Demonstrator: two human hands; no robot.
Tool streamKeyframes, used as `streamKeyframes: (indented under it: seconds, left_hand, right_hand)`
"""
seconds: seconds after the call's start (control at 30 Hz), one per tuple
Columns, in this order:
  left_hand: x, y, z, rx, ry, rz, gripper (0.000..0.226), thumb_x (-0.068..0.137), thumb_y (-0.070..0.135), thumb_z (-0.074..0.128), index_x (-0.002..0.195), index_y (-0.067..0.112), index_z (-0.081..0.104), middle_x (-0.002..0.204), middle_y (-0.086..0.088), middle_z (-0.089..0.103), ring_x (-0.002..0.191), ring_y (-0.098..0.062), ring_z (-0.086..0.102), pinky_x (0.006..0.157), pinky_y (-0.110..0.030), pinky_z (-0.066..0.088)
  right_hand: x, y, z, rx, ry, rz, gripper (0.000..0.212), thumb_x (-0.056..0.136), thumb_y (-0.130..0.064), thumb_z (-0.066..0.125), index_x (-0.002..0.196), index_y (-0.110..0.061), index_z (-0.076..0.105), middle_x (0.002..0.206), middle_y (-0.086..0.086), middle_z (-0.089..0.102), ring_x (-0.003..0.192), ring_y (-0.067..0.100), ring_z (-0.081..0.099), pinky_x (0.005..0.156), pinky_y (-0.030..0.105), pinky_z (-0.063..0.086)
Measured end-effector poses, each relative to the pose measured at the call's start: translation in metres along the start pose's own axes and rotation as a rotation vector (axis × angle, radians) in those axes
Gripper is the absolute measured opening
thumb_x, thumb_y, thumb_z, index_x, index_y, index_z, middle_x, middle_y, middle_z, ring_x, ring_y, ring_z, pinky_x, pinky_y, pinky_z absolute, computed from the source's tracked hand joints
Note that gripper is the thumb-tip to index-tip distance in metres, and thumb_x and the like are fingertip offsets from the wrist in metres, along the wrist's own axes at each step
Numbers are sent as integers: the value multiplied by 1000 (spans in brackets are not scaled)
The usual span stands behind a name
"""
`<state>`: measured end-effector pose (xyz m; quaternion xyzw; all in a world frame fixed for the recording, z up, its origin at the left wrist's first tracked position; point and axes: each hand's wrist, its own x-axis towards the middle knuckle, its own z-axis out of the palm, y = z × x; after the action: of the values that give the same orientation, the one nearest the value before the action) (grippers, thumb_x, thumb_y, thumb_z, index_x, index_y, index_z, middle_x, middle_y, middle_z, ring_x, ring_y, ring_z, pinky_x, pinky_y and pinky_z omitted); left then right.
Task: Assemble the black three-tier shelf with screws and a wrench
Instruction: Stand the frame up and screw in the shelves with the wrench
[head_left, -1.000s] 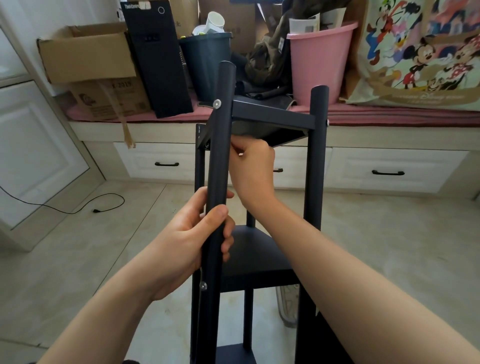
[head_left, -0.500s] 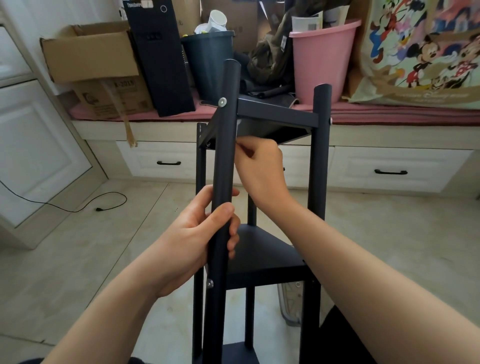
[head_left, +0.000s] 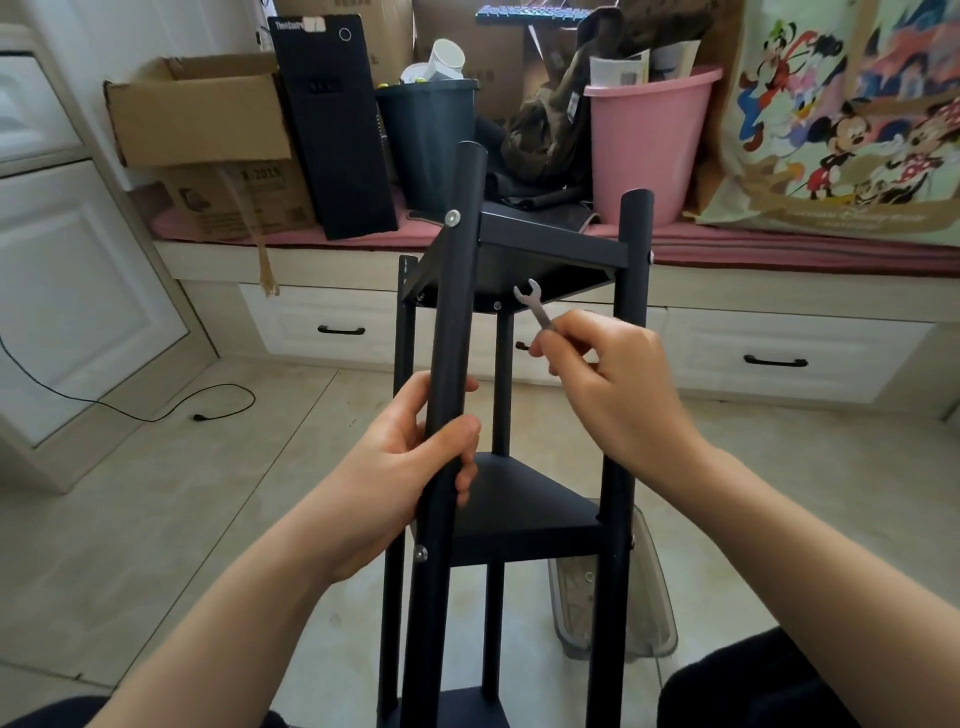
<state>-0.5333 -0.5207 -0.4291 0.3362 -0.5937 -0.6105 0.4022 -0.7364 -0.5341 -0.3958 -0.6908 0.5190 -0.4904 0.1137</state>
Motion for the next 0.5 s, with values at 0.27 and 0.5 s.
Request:
streamKeyframes:
  seconds: [0.27, 0.5]
  left_hand:
    - [1, 0, -11, -43, 45, 19, 30, 94, 20, 67, 120, 33, 62, 75, -2, 51, 66, -17, 51, 66, -30, 51]
    - [6, 1, -14, -96, 127, 34, 35, 97, 11, 60, 129, 24, 56, 78, -3, 47, 65, -16, 50, 64, -30, 50]
  right_hand:
    - [3, 13, -8, -196, 145, 58, 17, 95, -21, 63, 85, -15, 75, 90, -5, 40, 95, 19, 44, 80, 12, 32]
    - [12, 16, 3, 224, -67, 366, 21, 96, -23, 58, 86, -23, 76, 98, 2, 67, 99, 17, 59, 82, 29, 48]
